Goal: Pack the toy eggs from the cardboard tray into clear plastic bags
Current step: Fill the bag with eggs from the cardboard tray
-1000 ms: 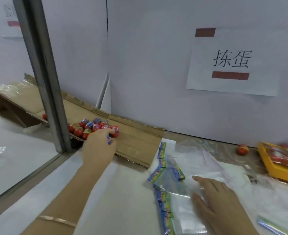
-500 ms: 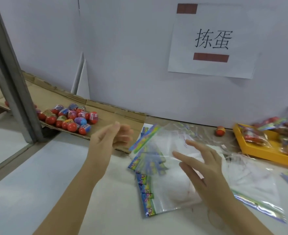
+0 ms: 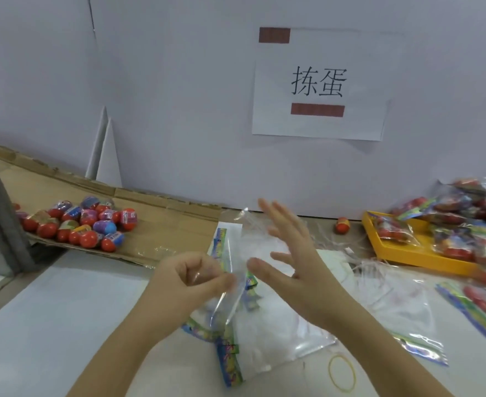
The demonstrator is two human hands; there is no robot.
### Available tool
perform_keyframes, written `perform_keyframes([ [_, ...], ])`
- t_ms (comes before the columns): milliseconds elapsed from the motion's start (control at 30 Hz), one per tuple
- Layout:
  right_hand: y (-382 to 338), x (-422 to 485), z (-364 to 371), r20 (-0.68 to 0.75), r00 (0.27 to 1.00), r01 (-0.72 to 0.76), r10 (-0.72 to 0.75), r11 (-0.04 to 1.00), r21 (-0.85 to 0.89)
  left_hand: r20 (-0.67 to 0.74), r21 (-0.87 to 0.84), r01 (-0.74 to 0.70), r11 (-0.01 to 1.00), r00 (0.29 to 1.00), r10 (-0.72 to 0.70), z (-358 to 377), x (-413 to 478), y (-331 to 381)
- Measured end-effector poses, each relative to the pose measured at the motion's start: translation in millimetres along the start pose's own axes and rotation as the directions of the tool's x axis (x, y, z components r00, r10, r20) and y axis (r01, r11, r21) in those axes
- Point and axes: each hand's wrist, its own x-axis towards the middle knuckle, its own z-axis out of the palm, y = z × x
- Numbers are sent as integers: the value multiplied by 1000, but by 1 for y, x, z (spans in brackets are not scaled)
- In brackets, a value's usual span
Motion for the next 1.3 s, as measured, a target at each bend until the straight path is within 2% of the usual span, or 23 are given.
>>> perform_keyframes([
  [33,-3,3,2,-27,994,-103,110,979,174,-33,-51,-4,999,999,3,-1,1,1],
  [67,-3,5,4,10,978,-199,208,926,322,-53,-86,-13,996,999,8,-3,2,1],
  [133,-2,10,5,137,949,-313,282,829,462,-63,-148,-4,989,998,-6,-4,2,0],
  [233,-3,16,8,102,959,-281,266,829,484,-41,-176,11,984,999,-18,-5,2,1],
  [300,3,19,7,102,950,-306,294,820,484,24,-227,8,974,1000,-3,-7,2,4],
  [367,8,18,5,238,916,-400,322,767,502,91,-255,22,967,996,2,-9,1,5],
  [433,10,16,7,328,900,-430,288,712,554,146,-256,29,966,989,9,-10,0,6],
  [533,13,20,8,215,946,-321,241,640,698,175,-239,52,970,985,-10,-13,-1,9],
  [567,12,21,7,176,957,-287,233,638,715,190,-232,81,969,981,-36,-14,-1,9],
  [633,9,22,4,144,969,-244,200,701,670,245,-226,130,965,967,-73,-16,-2,10],
  [767,2,19,7,138,975,-222,175,807,546,262,-275,123,953,964,-48,-12,-3,13],
  [933,-4,20,17,21,971,-217,237,845,488,115,-306,127,944,989,-96,-6,-2,13],
  [1000,-7,19,21,-108,952,-210,286,870,447,-3,-333,83,939,996,-89,-4,-1,13],
  [1033,-9,18,22,-200,933,-200,299,893,404,-113,-334,40,942,990,-82,-2,-1,12],
  [1067,-11,16,23,-261,920,-186,291,913,364,-248,-287,-22,958,967,-52,-1,-1,11],
  [1100,-15,14,25,-255,925,-187,282,921,341,-384,-154,-89,984,923,23,-1,-2,8],
  [1133,-19,12,29,-180,944,-204,278,916,345,-478,80,-148,986,862,168,1,-3,4],
  [1167,-23,10,35,-61,957,-240,282,896,373,-481,354,-185,917,804,348,2,-4,1],
  [1200,-27,8,42,45,959,-271,280,863,426,-402,588,-219,779,756,517,4,-6,-1],
  [1233,-29,6,51,97,958,-282,269,829,483,-293,738,-248,628,720,629,7,-8,-1],
  [1267,-28,5,57,88,961,-269,263,807,525,-186,817,-283,503,696,694,12,-10,0],
  [1300,-27,5,61,30,960,-249,280,797,550,-103,838,-332,433,682,724,16,-12,1],
])
